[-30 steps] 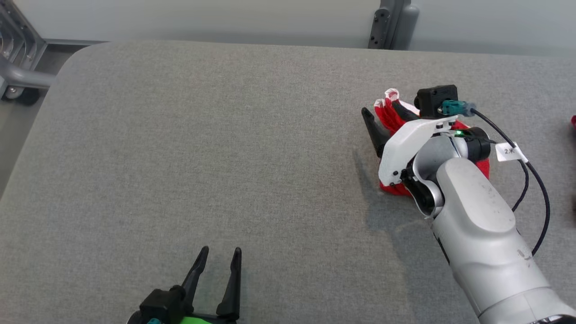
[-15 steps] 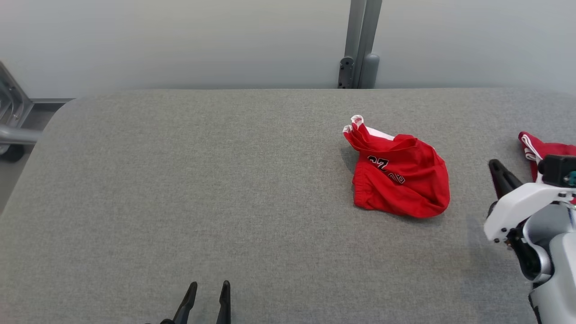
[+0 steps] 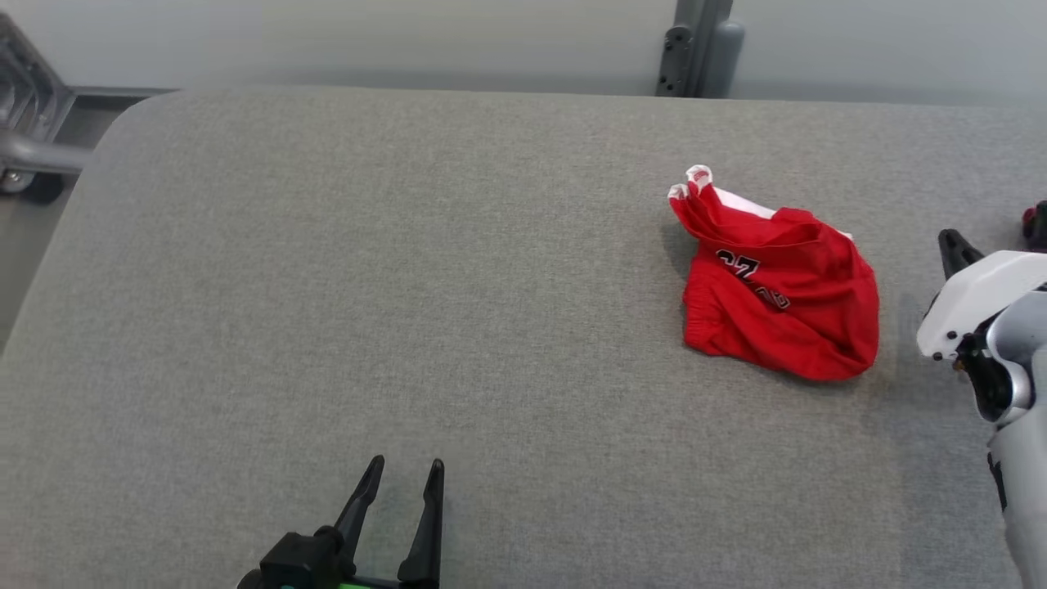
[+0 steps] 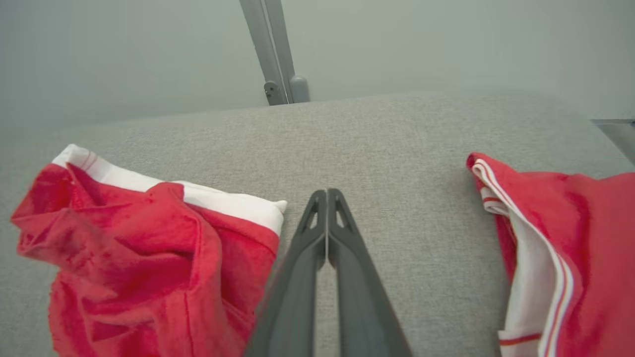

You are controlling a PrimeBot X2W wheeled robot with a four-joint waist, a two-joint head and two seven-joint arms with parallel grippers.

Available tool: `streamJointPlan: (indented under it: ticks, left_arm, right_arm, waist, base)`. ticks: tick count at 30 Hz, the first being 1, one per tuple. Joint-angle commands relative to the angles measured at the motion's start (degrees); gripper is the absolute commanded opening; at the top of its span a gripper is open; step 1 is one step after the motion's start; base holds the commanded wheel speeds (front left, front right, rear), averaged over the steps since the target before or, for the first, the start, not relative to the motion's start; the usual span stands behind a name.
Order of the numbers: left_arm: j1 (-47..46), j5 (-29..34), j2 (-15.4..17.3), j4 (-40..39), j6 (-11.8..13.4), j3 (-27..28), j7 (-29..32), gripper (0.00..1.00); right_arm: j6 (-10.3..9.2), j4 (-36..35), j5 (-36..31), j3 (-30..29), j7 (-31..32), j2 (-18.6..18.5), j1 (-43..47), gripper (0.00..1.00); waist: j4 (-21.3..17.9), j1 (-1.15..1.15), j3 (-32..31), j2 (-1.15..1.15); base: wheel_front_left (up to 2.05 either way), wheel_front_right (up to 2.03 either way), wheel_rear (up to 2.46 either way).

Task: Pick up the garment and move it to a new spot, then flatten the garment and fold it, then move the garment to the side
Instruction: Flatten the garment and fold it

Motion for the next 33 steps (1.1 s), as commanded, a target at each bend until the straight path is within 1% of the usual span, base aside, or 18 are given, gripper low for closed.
streamJointPlan:
  ticks: [1, 6, 11, 15, 20, 28, 33]
  left_arm:
    - [-1.3, -0.5, 0.0, 0.1, 0.0, 0.1, -0.2, 1.0]
    - [-1.7, -0.8, 0.0, 0.2, 0.3, 0.1, -0.2, 1.0]
    - [-1.3, -0.9, 0.0, 0.0, 0.7, 0.5, -0.2, 1.0]
    - [-0.8, -1.0, 0.0, -0.1, 0.9, 0.8, -0.2, 1.0]
    - [-0.7, -1.2, 0.0, -0.2, 1.0, 0.5, -0.2, 1.0]
    - [0.0, -1.2, 0.0, 0.1, 1.2, 0.7, -0.2, 1.0]
    - [0.6, -1.3, 0.0, 0.2, 1.3, 0.6, -0.2, 1.0]
  right_arm:
    - [0.01, 1.9, 0.0, 0.8, -0.7, 0.5, -1.5, 0.0]
    - [0.01, 8.5, 0.9, 3.7, -2.7, 1.6, -4.1, 0.0]
    - [0.01, 10.8, 3.7, 9.6, -3.7, 1.8, -5.0, 0.0]
    - [0.01, 9.4, 7.8, 16.6, -3.6, 1.3, -3.7, 0.0]
    - [0.01, 6.4, 13.6, 24.5, -2.7, -0.3, -2.0, 0.0]
    - [0.01, 2.5, 20.0, 32.3, -2.9, -2.5, 1.2, 0.0]
    - [0.01, 1.9, 21.0, 35.9, -4.7, -2.6, 2.9, 0.0]
  waist:
    - [4.5, 0.0, 4.2, -0.01]
    - [5.4, 0.0, 4.3, -0.01]
    - [5.3, 0.0, 3.6, -0.01]
    - [4.6, 0.0, 2.8, -0.01]
    - [3.9, 0.0, 2.3, -0.01]
    - [4.0, 0.0, 1.2, -0.01]
    - [4.3, 0.0, 0.0, -0.01]
  base:
    - [0.0, 0.0, 0.0]
    - [0.0, 0.0, 0.0]
    - [0.0, 0.0, 0.0]
    - [0.0, 0.0, 0.0]
    - [0.0, 0.0, 0.0]
    - [0.0, 0.0, 0.0]
    - [0.0, 0.0, 0.0]
